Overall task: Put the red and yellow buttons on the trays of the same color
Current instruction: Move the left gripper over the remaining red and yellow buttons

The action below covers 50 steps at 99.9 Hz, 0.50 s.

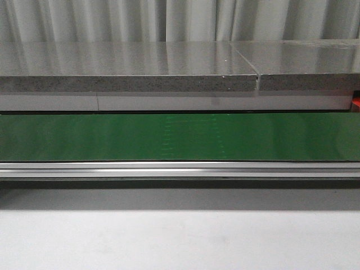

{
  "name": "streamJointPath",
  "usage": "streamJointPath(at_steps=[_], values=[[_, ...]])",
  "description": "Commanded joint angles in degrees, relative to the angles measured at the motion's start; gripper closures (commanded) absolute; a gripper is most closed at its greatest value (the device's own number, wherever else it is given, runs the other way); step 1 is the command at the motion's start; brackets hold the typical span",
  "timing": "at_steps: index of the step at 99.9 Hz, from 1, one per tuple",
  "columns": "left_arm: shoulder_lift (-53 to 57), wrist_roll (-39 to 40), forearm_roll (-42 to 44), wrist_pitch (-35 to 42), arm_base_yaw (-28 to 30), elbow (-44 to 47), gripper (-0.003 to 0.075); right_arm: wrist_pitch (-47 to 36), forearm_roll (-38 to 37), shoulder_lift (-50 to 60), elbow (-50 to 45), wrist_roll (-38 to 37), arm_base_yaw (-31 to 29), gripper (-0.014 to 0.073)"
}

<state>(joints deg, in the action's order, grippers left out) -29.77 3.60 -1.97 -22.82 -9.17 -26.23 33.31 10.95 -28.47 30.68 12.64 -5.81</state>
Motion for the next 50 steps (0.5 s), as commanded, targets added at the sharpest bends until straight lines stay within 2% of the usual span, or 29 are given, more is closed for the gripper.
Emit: streamJointPath(at_steps=[1,6,9,16,31,50], values=[[-0.26,0.11,-0.63,4.02,-0.51,-1.74,0.0344,-3.7,0.34,-0.04,1.48,0.54,0.07,0.0662],[-0.26,0.11,-0.63,4.02,-0.51,-1.74,0.0201,-3.7,0.34,-0.04,1.48,0.54,0.07,0.0662],[-0.26,0.11,-0.63,4.02,-0.51,-1.74,0.0146,-3.63,0.34,-0.04,1.48,0.54,0.07,0.0662],[-0.26,0.11,-0.63,4.75,-0.51,-1.74,0.0073,-3.63,0.34,-0.04,1.48,0.54,0.07,0.0662],[-0.26,0.38,-0.63,4.65,-0.4,-1.85,0.0069,-3.63,0.34,-0.04,1.48,0.54,0.07,0.0662],[-1.97,6.69,-0.53,3.68,2.37,-6.13,0.0069,-3.63,0.34,-0.04,1.48,0.54,0.07,0.0662]])
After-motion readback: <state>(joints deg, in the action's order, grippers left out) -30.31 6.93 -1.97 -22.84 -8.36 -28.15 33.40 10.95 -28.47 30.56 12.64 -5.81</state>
